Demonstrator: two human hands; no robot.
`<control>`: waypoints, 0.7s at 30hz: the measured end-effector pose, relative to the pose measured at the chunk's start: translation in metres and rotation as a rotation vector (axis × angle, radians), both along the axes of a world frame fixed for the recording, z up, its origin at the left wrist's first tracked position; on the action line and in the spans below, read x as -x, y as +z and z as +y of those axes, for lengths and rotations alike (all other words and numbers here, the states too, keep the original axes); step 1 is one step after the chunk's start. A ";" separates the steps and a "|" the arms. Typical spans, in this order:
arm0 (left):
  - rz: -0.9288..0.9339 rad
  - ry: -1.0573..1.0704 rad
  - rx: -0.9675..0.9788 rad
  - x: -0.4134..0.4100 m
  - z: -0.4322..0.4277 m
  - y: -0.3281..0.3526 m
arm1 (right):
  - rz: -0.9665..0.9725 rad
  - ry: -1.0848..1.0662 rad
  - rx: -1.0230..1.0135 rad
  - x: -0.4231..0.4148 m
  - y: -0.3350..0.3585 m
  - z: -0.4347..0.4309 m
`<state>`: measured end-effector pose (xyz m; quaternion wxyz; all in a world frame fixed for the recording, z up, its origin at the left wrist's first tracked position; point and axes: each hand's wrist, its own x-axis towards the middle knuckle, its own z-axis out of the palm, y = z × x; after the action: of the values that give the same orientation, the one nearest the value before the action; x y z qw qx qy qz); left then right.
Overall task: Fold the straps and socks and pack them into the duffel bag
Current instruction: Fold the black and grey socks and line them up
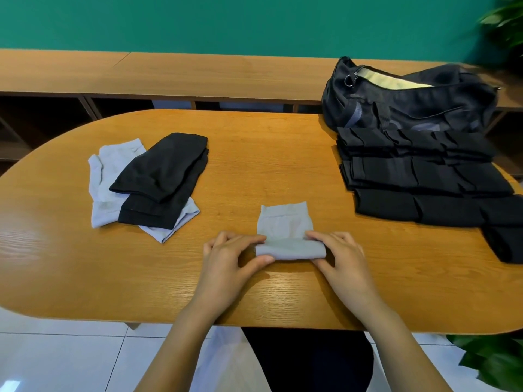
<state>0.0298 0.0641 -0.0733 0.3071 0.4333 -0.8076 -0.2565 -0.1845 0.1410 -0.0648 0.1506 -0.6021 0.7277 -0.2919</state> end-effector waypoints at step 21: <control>0.221 0.190 -0.098 0.011 0.004 0.004 | -0.200 -0.145 0.125 -0.010 0.000 -0.007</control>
<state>0.0187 0.0686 -0.0697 0.3954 0.4913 -0.7108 -0.3114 -0.1748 0.1343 -0.0646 0.1629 -0.5240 0.7311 -0.4054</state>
